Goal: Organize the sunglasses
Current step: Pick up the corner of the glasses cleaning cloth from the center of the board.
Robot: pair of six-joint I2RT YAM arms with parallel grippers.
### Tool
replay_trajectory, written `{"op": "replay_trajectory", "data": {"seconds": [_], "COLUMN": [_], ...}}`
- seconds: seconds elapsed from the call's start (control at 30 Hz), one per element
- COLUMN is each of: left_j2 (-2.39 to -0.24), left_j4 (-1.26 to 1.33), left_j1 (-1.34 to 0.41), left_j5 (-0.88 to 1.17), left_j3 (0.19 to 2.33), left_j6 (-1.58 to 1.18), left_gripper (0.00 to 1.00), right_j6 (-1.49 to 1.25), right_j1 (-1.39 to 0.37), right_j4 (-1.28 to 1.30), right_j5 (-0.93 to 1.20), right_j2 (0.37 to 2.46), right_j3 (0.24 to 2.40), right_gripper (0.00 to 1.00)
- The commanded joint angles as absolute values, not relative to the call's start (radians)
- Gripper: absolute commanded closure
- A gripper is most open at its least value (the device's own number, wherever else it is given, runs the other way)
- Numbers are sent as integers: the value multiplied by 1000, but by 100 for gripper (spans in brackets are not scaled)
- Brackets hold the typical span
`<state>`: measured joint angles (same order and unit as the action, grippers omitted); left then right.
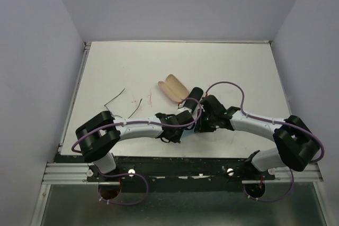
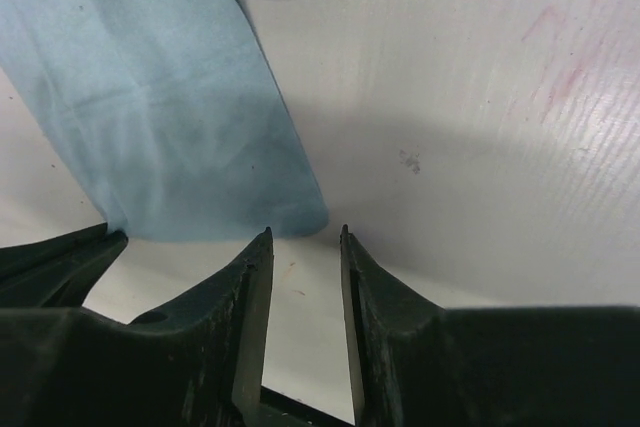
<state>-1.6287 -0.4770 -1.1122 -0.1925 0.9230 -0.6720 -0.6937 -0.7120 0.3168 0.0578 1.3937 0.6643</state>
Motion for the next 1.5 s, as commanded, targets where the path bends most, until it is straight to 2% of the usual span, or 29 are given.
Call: {"op": "replay_trajectory", "data": {"seconds": [0.0, 0.23, 0.4, 0.47, 0.57, 0.6, 0.7, 1.13, 1.47], "left_j2": [-1623, -1609, -1585, -1579, -1566, -1557, -1534, -1496, -1451], "left_j4": [-500, -462, -439, -431, -404, -390, -364, -408, -457], "left_j1": [-1121, -1124, -1123, -1124, -1126, -1129, -1149, -1207, -1204], "left_j5": [-181, -153, -143, -137, -109, -80, -29, -43, -176], "left_j3": [890, 868, 845, 839, 827, 821, 804, 808, 816], "left_j6": [-683, -701, -726, -732, -729, -729, -729, -772, -813], "left_gripper": [99, 100, 100, 100, 100, 100, 100, 100, 100], "right_j6": [-673, -684, -693, -695, -677, -672, -666, -657, -693], "right_j1": [-707, -707, -707, -707, -709, -709, -709, -709, -709], "right_j4": [298, 328, 376, 383, 390, 394, 432, 526, 430], "right_j5": [98, 66, 12, 17, 70, 86, 120, 206, 183], "right_j2": [1460, 1526, 1531, 1526, 1513, 1506, 1483, 1404, 1427], "right_j3": [681, 721, 742, 747, 752, 752, 750, 719, 758], "right_gripper": [60, 66, 75, 82, 98, 99, 99, 99, 99]}}
